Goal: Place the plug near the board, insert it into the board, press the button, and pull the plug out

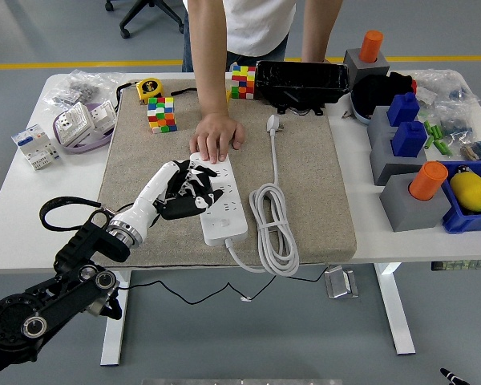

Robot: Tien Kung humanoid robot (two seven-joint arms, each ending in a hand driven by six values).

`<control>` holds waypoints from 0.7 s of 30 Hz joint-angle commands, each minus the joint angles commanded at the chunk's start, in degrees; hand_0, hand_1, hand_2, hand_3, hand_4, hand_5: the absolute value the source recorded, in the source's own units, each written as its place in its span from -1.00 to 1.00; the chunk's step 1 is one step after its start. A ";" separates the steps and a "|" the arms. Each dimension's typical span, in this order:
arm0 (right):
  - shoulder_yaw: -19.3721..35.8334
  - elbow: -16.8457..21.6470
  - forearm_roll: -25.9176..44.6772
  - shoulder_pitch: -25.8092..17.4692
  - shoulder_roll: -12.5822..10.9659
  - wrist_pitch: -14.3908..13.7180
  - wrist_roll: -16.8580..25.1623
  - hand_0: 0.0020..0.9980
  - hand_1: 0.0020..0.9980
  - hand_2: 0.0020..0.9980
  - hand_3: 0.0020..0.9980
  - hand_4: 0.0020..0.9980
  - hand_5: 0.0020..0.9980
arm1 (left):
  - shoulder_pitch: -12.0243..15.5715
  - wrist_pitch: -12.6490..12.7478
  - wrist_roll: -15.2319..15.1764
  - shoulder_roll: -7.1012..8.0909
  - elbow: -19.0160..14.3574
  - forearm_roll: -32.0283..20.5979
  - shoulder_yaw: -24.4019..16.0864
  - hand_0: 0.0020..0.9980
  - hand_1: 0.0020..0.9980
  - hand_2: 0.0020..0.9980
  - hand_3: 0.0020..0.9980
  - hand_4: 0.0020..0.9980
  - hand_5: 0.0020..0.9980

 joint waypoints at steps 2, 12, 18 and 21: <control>-0.05 0.02 0.07 -0.01 0.01 -0.01 0.02 0.21 0.29 0.29 0.11 0.91 -0.01 | -0.54 1.27 -1.36 -0.29 1.26 1.53 0.01 0.22 0.35 0.23 0.19 0.65 -0.52; -0.06 0.34 0.29 0.17 0.14 0.01 0.04 0.21 0.28 0.29 0.11 0.91 -0.01 | -6.65 3.54 0.88 -2.16 9.96 20.11 2.39 0.52 0.58 0.51 0.35 0.86 -0.40; -0.05 0.31 0.30 0.09 0.04 0.01 -0.01 0.21 0.29 0.29 0.11 0.91 -0.01 | -9.42 2.23 3.70 -3.04 14.51 26.59 4.78 0.55 0.61 0.57 0.49 1.00 -0.39; -0.01 0.38 0.27 0.09 0.02 0.00 -0.01 0.21 0.28 0.29 0.11 0.91 -0.01 | -10.20 1.14 5.46 -3.46 16.46 27.59 5.77 0.51 0.46 0.47 0.50 1.00 -0.39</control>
